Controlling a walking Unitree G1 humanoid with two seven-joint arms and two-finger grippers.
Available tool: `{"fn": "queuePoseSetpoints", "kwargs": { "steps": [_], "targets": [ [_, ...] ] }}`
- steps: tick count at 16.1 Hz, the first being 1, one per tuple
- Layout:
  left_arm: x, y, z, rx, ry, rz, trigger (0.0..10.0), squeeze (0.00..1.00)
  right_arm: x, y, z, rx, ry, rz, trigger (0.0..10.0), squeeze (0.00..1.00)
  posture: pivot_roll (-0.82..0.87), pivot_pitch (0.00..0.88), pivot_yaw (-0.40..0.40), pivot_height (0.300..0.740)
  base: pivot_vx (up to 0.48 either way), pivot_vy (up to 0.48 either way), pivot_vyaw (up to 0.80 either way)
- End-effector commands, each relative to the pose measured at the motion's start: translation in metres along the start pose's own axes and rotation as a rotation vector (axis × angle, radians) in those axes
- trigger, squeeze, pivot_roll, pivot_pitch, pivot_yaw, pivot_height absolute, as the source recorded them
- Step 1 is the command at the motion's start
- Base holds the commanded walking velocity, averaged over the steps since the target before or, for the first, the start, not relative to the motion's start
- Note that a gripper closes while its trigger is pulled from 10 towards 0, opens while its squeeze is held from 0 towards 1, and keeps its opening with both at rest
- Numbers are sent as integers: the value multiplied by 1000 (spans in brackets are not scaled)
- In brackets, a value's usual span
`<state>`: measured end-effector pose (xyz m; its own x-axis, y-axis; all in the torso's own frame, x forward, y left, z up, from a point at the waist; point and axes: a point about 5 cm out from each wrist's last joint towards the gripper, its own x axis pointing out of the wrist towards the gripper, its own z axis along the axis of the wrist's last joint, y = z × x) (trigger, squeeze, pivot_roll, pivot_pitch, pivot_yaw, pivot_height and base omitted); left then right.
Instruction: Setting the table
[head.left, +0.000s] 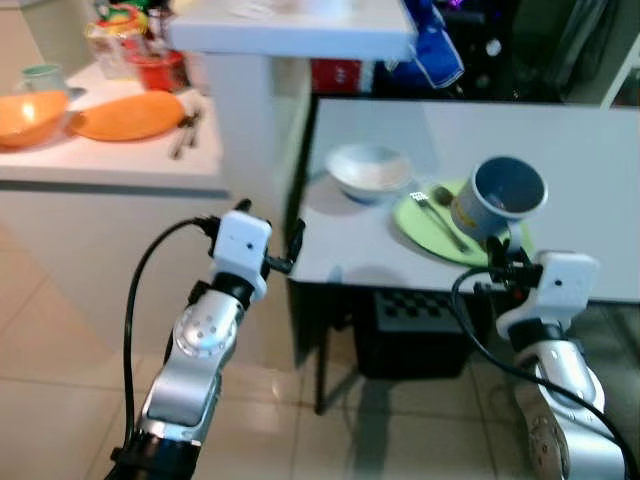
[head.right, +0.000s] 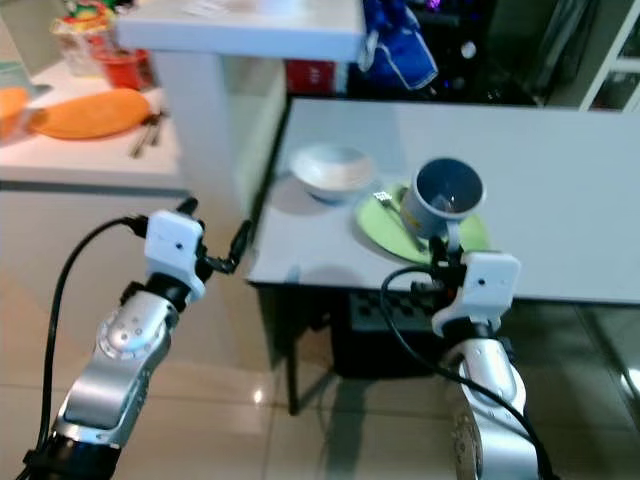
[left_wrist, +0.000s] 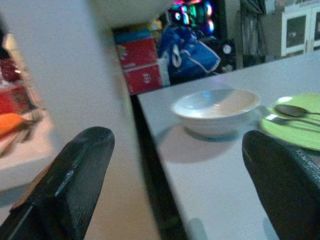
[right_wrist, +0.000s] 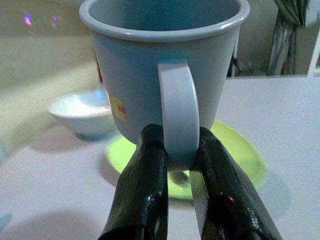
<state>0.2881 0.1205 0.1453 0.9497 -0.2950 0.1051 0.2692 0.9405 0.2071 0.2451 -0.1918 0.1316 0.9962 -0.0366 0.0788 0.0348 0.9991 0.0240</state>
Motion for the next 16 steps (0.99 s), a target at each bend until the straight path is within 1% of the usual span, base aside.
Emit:
{"fn": "queuePoseSetpoints", "kwargs": {
  "steps": [1, 2, 5, 6, 8, 11, 16],
  "targets": [
    [3, -5, 5, -8, -14, -28, 10000, 0, 0, -2, 5, 4, -10, 5, 10000, 0, -79, 0, 31, 740, 0, -352, 0],
    [3, -4, 5, -4, -15, -32, 10000, 0, 0, 0, 4, 9, -4, 8, 10000, 0, -77, 0, 32, 740, 0, -345, 0],
    [3, -3, 5, -5, -12, -31, 10000, 0, 2, -2, 4, 9, -5, -8, 10000, 0, -72, 0, 30, 740, 0, -309, 0],
    [4, -2, 4, -22, 3, -17, 10000, 0, 3, -3, 4, 1, -2, -14, 10000, 0, -71, 0, 29, 740, 0, 0, 0],
    [6, 1, 6, -22, 6, 5, 10000, 0, 4, -7, 2, -5, 16, -41, 10000, 0, -69, 0, 29, 740, 0, 0, 0],
    [9, 6, 13, -33, -38, -4, 10000, 0, 5, -6, 0, 38, 23, -47, 10000, 0, -68, 0, 31, 740, 0, 0, 0],
    [12, 5, 19, -36, -64, -34, 10000, 0, 6, -6, 2, 46, 16, -51, 10000, 0, -76, 0, 40, 740, 329, 0, -714]
  ]
}}
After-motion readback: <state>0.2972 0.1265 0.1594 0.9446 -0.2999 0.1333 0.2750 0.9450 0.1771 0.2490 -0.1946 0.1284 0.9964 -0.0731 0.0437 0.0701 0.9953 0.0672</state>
